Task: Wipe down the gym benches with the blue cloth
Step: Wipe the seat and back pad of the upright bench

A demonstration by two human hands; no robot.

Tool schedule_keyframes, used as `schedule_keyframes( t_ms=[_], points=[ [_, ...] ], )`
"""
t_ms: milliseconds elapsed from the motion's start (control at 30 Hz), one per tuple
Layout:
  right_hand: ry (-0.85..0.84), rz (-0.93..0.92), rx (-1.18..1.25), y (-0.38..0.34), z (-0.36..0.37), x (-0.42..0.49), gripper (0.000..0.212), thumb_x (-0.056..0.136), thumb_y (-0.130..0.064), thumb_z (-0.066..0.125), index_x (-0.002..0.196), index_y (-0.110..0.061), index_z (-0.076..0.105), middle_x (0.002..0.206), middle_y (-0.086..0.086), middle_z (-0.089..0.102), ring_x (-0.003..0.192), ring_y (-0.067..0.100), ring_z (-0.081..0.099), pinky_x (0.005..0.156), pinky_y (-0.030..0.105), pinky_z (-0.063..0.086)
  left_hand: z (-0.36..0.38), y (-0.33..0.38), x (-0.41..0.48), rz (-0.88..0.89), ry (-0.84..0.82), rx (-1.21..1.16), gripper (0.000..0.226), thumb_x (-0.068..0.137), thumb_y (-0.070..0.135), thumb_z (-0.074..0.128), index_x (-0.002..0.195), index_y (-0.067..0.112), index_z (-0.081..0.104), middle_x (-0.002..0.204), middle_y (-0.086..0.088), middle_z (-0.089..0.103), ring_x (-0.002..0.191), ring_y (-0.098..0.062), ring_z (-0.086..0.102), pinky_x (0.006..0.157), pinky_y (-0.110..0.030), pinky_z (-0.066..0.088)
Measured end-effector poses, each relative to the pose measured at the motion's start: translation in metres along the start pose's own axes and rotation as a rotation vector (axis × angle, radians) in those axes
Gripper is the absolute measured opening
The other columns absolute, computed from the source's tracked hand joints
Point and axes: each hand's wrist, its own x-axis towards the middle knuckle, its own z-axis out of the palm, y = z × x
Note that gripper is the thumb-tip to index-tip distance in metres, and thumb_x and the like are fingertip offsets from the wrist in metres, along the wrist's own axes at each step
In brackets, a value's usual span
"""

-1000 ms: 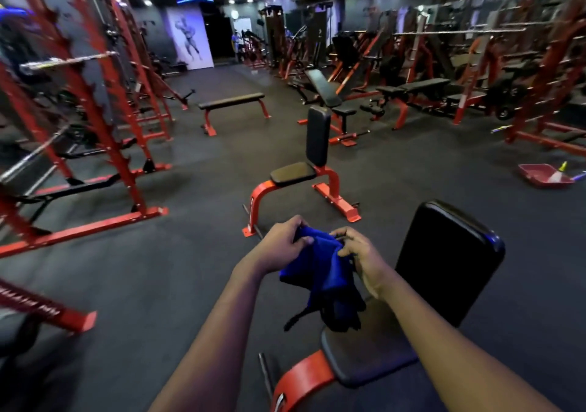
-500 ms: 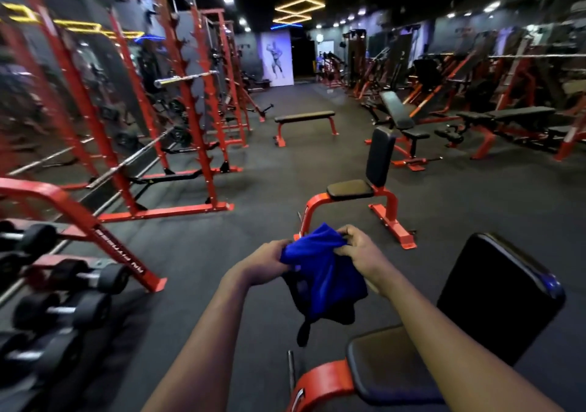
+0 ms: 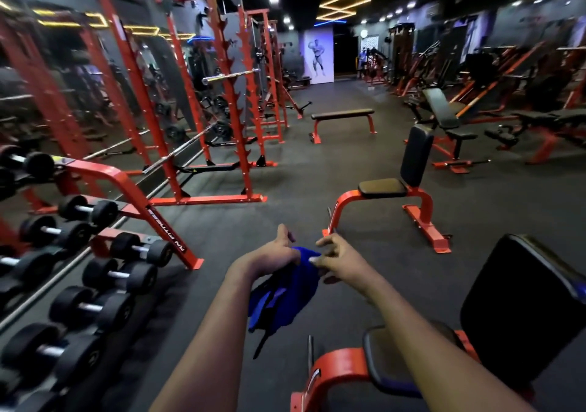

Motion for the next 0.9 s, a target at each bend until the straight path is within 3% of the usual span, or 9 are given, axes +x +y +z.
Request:
schedule_keyframes(
  t_ms=[67, 167, 267, 333, 433, 533, 633, 767, 900],
  points=[
    [-0.206, -0.013, 0.001, -0.007, 0.017, -0.006, 0.050, 0.083, -0.020, 0.077, 0.124, -0.020, 0.048, 0.108, 0.001, 0.062, 0.095, 0.015, 0.063, 0.078, 0.037, 0.055, -0.004, -0.004, -0.003, -0.014, 0.029, -0.109, 0.034, 0.082, 0.019, 0.054, 0.109, 0.015, 0.034, 0.086, -0.006, 0.045, 0.071, -0.018, 0.045, 0.056, -0.030, 0.036],
    [-0.234, -0.062, 0.008, -0.016, 0.047, 0.000, 0.066, 0.075, -0.024, 0.085, 0.128, -0.019, 0.045, 0.116, 0.000, 0.061, 0.106, 0.016, 0.062, 0.085, 0.029, 0.055, -0.017, -0.016, -0.011, 0.010, 0.062, -0.200, 0.039, 0.067, 0.032, 0.048, 0.101, 0.018, 0.033, 0.090, -0.004, 0.042, 0.077, -0.016, 0.044, 0.060, -0.031, 0.036],
    [-0.041, -0.160, -0.140, -0.014, 0.074, 0.014, 0.048, 0.076, -0.012, 0.081, 0.115, -0.017, 0.053, 0.106, 0.001, 0.063, 0.097, 0.018, 0.061, 0.071, 0.012, 0.047, -0.031, -0.031, -0.015, 0.022, 0.061, -0.198, 0.035, 0.073, 0.023, 0.048, 0.103, 0.017, 0.031, 0.092, -0.007, 0.039, 0.072, -0.017, 0.040, 0.054, -0.029, 0.033],
    [0.108, -0.177, -0.190, -0.011, 0.089, 0.026, 0.037, 0.077, -0.002, 0.073, 0.105, -0.020, 0.056, 0.098, 0.002, 0.064, 0.094, 0.021, 0.062, 0.072, 0.019, 0.047, -0.051, -0.055, -0.015, 0.056, 0.078, -0.039, 0.032, 0.084, 0.009, 0.050, 0.109, 0.012, 0.031, 0.096, -0.007, 0.041, 0.070, -0.016, 0.043, 0.058, -0.029, 0.037],
    [0.302, -0.101, -0.326, -0.010, 0.089, 0.039, 0.034, 0.077, -0.005, 0.075, 0.105, -0.016, 0.059, 0.099, 0.001, 0.063, 0.094, 0.017, 0.059, 0.087, 0.032, 0.048, -0.092, -0.100, -0.012, 0.097, 0.183, 0.179, 0.040, 0.084, 0.005, 0.055, 0.115, 0.012, 0.032, 0.088, -0.006, 0.054, 0.073, -0.020, 0.055, 0.064, -0.034, 0.043],
    [0.567, -0.005, -0.315, -0.010, 0.088, 0.050, 0.025, 0.077, -0.005, 0.076, 0.094, -0.015, 0.061, 0.092, 0.001, 0.066, 0.086, 0.018, 0.062, 0.079, 0.036, 0.053, -0.135, -0.142, -0.007, 0.096, 0.360, 0.222, 0.038, 0.082, 0.003, 0.066, 0.109, 0.011, 0.040, 0.092, -0.008, 0.060, 0.081, -0.023, 0.059, 0.064, -0.027, 0.043],
    [0.692, 0.043, -0.283, -0.014, 0.102, 0.059, 0.020, 0.080, -0.012, 0.077, 0.087, -0.019, 0.060, 0.083, -0.004, 0.063, 0.083, 0.018, 0.064, 0.071, 0.035, 0.053, -0.164, -0.173, 0.000, 0.128, 0.489, 0.163, 0.032, 0.075, 0.003, 0.079, 0.098, 0.009, 0.058, 0.088, -0.006, 0.064, 0.076, -0.016, 0.056, 0.056, -0.014, 0.039],
    [0.883, 0.061, -0.179, -0.022, 0.131, 0.064, 0.010, 0.086, -0.018, 0.073, 0.085, -0.018, 0.063, 0.083, -0.002, 0.064, 0.082, 0.019, 0.060, 0.067, 0.029, 0.043, -0.185, -0.205, 0.015, 0.197, 0.559, 0.091, 0.020, 0.074, 0.012, 0.083, 0.081, 0.005, 0.065, 0.076, -0.010, 0.068, 0.073, -0.027, 0.062, 0.065, -0.034, 0.047],
    [0.923, -0.003, -0.135, -0.031, 0.150, 0.063, 0.012, 0.097, -0.025, 0.060, 0.092, -0.015, 0.065, 0.086, -0.002, 0.064, 0.082, 0.016, 0.059, 0.071, 0.029, 0.044, -0.201, -0.218, 0.018, 0.280, 0.622, 0.043, 0.026, 0.090, 0.022, 0.068, 0.072, 0.009, 0.055, 0.063, -0.002, 0.056, 0.063, -0.022, 0.054, 0.058, -0.034, 0.036]
  ],
)
